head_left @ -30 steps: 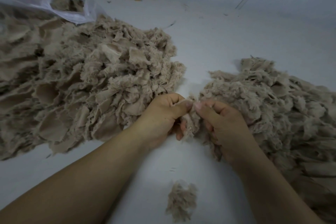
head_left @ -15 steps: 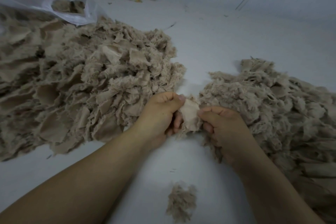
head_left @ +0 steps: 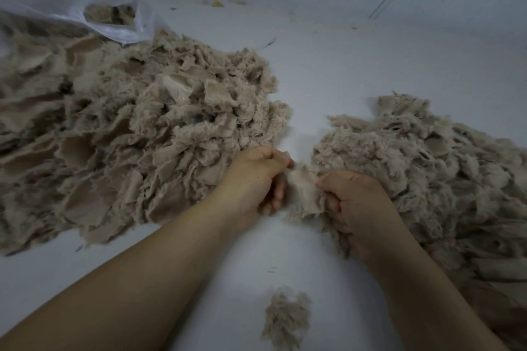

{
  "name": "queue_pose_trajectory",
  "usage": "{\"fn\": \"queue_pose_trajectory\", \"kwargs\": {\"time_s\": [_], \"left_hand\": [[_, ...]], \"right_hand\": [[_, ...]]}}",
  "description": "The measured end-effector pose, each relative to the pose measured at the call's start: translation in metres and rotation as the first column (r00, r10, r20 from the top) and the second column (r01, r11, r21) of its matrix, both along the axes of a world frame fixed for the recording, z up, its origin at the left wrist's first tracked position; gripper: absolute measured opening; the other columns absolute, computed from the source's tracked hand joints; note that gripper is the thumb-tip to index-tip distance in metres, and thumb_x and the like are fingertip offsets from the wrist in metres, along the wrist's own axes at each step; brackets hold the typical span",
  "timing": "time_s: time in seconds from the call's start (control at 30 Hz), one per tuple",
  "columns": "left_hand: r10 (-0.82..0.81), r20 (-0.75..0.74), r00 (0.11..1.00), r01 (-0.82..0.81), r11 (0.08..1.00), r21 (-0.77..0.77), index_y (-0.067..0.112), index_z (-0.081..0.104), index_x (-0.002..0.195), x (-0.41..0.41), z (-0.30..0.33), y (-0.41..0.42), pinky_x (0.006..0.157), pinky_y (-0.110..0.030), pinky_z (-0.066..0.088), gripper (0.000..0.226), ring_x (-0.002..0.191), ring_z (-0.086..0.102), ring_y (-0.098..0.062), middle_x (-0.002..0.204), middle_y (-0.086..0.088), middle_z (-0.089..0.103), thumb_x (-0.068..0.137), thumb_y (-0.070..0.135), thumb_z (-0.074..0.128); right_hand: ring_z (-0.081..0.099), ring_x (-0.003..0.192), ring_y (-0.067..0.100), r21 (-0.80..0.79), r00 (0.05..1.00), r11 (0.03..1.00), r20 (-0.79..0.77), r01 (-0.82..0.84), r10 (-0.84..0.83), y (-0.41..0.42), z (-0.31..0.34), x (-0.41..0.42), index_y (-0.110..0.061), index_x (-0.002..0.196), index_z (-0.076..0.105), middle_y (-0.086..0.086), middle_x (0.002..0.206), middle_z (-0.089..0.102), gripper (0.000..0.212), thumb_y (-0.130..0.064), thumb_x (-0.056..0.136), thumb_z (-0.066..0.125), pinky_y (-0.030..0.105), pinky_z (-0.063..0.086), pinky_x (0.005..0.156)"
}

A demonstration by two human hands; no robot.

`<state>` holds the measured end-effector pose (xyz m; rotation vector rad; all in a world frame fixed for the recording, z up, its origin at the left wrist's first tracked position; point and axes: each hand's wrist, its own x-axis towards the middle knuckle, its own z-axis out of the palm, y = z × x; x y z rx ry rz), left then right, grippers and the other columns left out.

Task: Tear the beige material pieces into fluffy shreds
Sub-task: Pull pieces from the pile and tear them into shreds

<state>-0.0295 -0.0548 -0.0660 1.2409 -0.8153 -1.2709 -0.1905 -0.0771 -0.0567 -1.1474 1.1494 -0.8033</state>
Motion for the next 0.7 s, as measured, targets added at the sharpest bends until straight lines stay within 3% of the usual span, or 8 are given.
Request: {"fn": "queue_pose_trajectory", "kwargs": {"time_s": [0.17, 0.23, 0.3, 0.43, 0.57, 0.7], "left_hand": [[-0.272, 0.062, 0.96, 0.267, 0.96, 0.079, -0.004, 0.064, 0.099, 0.0008, 0.0054, -0.0034, 0.034, -0.019, 0.027, 0.045, 0.035, 0.04, -0.015, 0.054, -0.008, 0.052, 0.081, 0.037, 0.07], [-0.284, 0.102, 0.953, 0.277, 0.958, 0.076, -0.001, 0.065, 0.084, 0.002, 0.0071, -0.0035, 0.031, -0.015, 0.027, 0.028, 0.032, 0.038, -0.013, 0.048, -0.006, 0.05, 0.085, 0.027, 0.07], [-0.19, 0.093, 0.977, 0.185, 0.981, 0.058, 0.007, 0.063, 0.072, 0.0003, 0.0058, -0.0026, 0.03, -0.014, 0.027, 0.021, 0.03, 0.039, -0.012, 0.045, -0.004, 0.05, 0.09, 0.017, 0.067], [0.014, 0.01, 1.0, -0.014, 1.0, 0.008, 0.015, 0.058, 0.06, -0.0067, 0.0008, -0.0021, 0.04, -0.021, 0.026, 0.032, 0.035, 0.04, -0.017, 0.05, -0.007, 0.05, 0.092, 0.014, 0.065], [0.124, -0.062, 0.99, -0.125, 0.992, -0.009, 0.011, 0.053, 0.064, -0.005, 0.0024, -0.0001, 0.033, -0.013, 0.022, 0.033, 0.031, 0.035, -0.015, 0.044, -0.004, 0.044, 0.097, 0.011, 0.056], [0.176, -0.133, 0.975, -0.177, 0.984, 0.006, 0.009, 0.045, 0.068, -0.0022, 0.0055, 0.0016, 0.034, -0.013, 0.017, 0.032, 0.034, 0.031, -0.016, 0.045, -0.002, 0.033, 0.1, 0.008, 0.047]], "right_hand": [[0.023, 0.029, 0.01, -0.044, 0.996, 0.997, -0.061, -0.065, 0.063, 0.0028, 0.0016, 0.0018, -0.018, 0.04, 0.05, -0.003, 0.039, 0.034, 0.052, -0.008, 0.09, 0.061, 0.013, 0.021, 0.033], [0.024, 0.03, 0.009, -0.061, 0.994, 0.995, -0.084, -0.073, 0.068, 0.0026, 0.0017, 0.0017, -0.018, 0.039, 0.052, -0.004, 0.039, 0.035, 0.054, -0.008, 0.091, 0.062, 0.014, 0.022, 0.033], [0.025, 0.031, 0.007, -0.076, 0.995, 0.995, -0.083, -0.063, 0.057, 0.0017, 0.0012, 0.0024, -0.018, 0.038, 0.051, -0.004, 0.039, 0.035, 0.056, -0.006, 0.092, 0.062, 0.015, 0.024, 0.033], [0.022, 0.03, 0.008, -0.072, 0.998, 0.997, -0.064, -0.035, 0.03, 0.001, -0.001, 0.0034, -0.018, 0.041, 0.049, -0.004, 0.039, 0.032, 0.054, -0.006, 0.093, 0.059, 0.014, 0.022, 0.032], [0.018, 0.028, 0.012, -0.014, 1.0, 1.0, 0.002, 0.022, -0.022, -0.0013, -0.0049, 0.0, -0.018, 0.042, 0.046, -0.001, 0.038, 0.029, 0.052, -0.009, 0.093, 0.055, 0.011, 0.02, 0.036], [0.017, 0.029, 0.012, 0.002, 0.996, 0.998, 0.052, 0.07, -0.07, -0.0031, -0.0067, -0.0002, -0.019, 0.048, 0.044, 0.004, 0.042, 0.025, 0.049, -0.013, 0.096, 0.054, 0.01, 0.021, 0.037]]}}
